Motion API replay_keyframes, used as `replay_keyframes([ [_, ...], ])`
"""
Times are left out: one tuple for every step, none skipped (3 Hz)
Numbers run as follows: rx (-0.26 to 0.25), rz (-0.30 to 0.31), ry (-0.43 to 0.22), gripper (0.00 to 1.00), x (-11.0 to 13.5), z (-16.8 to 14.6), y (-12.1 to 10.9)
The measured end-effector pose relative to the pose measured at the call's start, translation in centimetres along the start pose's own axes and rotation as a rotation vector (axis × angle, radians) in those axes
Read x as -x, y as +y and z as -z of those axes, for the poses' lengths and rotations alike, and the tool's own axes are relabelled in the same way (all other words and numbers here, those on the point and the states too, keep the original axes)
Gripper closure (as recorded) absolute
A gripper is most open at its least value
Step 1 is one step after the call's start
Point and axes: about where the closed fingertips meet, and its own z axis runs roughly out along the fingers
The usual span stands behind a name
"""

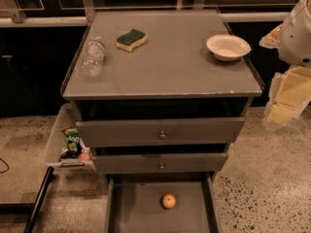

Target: Pick orange from bottom drawer and place on counter

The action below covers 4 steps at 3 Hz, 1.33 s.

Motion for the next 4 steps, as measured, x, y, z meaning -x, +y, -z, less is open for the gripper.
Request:
replay_keyframes([
  [0.0, 0.0, 0.0, 0.0, 0.0, 0.0, 0.0],
  [0.003, 0.0, 0.003, 0.0, 0.0, -0.3, 0.0],
  [0.071, -0.018, -0.004, 0.0, -0.9, -3.8, 1.7],
  [0.145, -0.016, -0.028, 0.0, -2.3, -8.6, 4.7],
])
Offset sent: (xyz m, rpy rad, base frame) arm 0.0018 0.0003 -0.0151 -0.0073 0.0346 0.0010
